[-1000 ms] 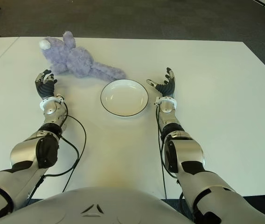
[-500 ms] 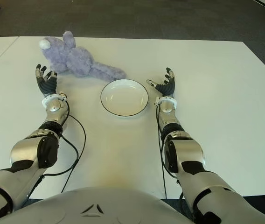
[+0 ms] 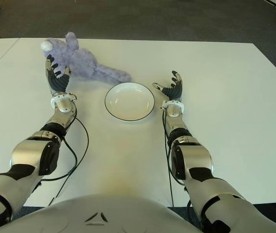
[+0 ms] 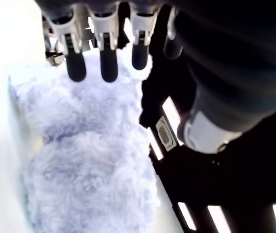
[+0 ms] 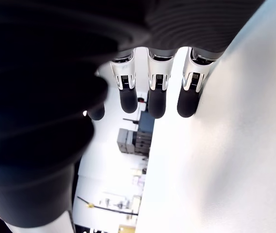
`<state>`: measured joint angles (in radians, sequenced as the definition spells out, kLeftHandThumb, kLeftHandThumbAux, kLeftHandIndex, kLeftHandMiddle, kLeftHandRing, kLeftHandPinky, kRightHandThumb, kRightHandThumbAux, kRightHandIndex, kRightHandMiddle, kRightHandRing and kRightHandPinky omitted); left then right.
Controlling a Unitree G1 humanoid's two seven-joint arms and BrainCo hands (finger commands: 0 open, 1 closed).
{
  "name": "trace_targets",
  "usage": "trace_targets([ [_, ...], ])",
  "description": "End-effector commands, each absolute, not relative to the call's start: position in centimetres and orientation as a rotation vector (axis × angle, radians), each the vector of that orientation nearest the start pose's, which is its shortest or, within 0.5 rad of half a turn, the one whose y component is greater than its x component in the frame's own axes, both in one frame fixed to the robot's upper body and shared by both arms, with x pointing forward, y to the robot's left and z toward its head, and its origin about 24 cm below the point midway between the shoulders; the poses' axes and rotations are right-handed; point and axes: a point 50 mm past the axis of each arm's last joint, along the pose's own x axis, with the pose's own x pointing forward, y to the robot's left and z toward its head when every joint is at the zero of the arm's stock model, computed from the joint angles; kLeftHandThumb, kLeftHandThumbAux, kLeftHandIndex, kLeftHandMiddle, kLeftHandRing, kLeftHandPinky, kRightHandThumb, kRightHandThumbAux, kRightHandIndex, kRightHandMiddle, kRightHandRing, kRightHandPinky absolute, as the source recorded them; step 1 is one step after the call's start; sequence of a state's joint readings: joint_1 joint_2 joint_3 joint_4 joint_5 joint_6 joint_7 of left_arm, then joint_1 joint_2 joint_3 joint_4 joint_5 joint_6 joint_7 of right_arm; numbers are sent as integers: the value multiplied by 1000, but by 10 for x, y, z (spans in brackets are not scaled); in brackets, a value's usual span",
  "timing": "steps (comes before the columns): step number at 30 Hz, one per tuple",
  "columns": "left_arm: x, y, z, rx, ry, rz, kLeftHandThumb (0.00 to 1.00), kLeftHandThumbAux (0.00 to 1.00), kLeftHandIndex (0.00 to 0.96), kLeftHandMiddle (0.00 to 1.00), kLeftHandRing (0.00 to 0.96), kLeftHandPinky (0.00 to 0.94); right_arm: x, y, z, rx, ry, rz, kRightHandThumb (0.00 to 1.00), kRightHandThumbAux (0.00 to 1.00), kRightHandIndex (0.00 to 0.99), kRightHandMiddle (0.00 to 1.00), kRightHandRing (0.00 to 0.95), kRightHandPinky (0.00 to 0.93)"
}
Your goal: Put the doll into the plate.
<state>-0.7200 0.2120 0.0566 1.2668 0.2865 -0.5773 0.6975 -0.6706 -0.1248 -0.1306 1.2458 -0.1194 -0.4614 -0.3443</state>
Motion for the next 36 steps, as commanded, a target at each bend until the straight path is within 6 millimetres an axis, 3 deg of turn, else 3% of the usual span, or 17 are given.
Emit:
trace_targets([
  [1,365,210,74,531,-196,508,343,660,0,68,129,184,271,-172,-77,-224,509,-256,6,885,136,102,100,137],
  [8,369,209,82,577,-210,487,306,638,0,48,111,161,271,-172,-78,-225,512,-257,6,884,140,105,101,135],
  [15,374,208,96,693,-291,450,176,547,0,3,63,131,271,-172,-77,-236,505,-255,40,893,150,101,92,123],
  [20,374,209,99,719,-314,444,166,534,0,0,58,125,272,-172,-77,-238,507,-252,48,892,146,100,93,131],
  [27,374,211,102,799,-348,444,103,495,0,0,14,50,272,-172,-77,-231,510,-251,56,898,134,93,85,105],
  [31,374,212,104,866,-372,436,83,492,0,0,1,43,272,-173,-77,-231,511,-252,61,900,139,90,79,99],
  [36,374,212,105,926,-393,427,58,478,0,0,3,103,272,-173,-77,-233,511,-255,72,904,160,92,74,90],
])
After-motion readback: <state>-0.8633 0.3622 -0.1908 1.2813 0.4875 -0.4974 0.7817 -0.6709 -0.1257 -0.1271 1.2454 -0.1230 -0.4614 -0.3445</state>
